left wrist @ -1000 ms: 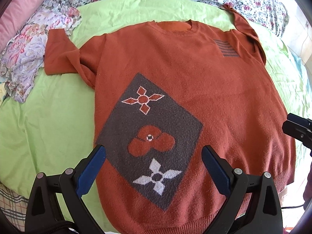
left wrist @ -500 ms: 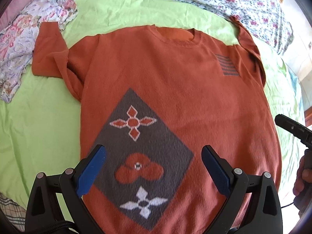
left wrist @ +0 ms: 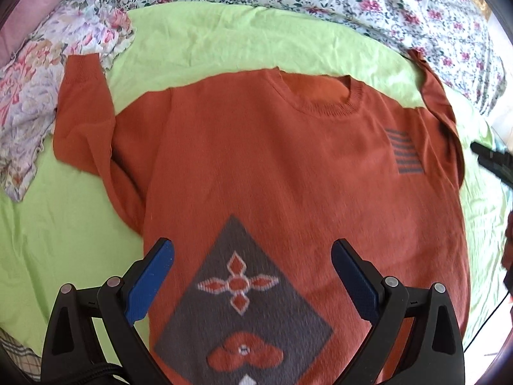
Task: Fold small clothes
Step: 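Grasp the sweater sleeve cuff with the right tool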
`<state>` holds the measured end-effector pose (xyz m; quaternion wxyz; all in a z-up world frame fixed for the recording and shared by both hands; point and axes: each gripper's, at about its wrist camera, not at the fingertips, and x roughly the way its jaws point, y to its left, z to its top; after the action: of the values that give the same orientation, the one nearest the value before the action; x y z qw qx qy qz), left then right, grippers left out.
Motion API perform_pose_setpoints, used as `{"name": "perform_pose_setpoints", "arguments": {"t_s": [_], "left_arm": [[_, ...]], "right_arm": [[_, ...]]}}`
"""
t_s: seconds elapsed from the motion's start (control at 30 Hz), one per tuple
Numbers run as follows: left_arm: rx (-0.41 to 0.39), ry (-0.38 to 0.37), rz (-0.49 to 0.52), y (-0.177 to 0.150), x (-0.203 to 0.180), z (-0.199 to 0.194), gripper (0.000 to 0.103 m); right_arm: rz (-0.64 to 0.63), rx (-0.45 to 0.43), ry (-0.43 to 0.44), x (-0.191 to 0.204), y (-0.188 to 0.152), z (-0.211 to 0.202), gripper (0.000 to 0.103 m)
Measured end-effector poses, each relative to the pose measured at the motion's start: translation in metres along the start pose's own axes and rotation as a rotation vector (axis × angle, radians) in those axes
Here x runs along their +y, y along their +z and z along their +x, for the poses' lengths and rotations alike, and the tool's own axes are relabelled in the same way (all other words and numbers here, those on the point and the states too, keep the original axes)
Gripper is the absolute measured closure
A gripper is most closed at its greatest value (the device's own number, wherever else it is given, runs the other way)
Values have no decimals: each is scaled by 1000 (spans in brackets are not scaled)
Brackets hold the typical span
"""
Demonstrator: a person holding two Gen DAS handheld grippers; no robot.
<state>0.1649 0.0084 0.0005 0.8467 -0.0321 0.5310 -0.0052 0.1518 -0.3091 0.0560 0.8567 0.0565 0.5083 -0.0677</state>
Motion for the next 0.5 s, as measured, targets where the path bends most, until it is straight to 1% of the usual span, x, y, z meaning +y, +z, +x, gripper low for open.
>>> {"name": "perform_pose_setpoints", "arguments": {"t_s": [0.1, 0.3, 0.5], "left_arm": [[8, -2, -23, 10, 2, 9, 4], [42, -19, -75, 16, 3, 28, 4], [90, -14, -108, 17, -1, 53, 4]], "right_arm": [[-2, -40, -23, -12, 30, 11, 20], [-17, -129, -82, -39, 94, 40, 20], [-28, -146, -127, -62, 140, 79, 20]]}}
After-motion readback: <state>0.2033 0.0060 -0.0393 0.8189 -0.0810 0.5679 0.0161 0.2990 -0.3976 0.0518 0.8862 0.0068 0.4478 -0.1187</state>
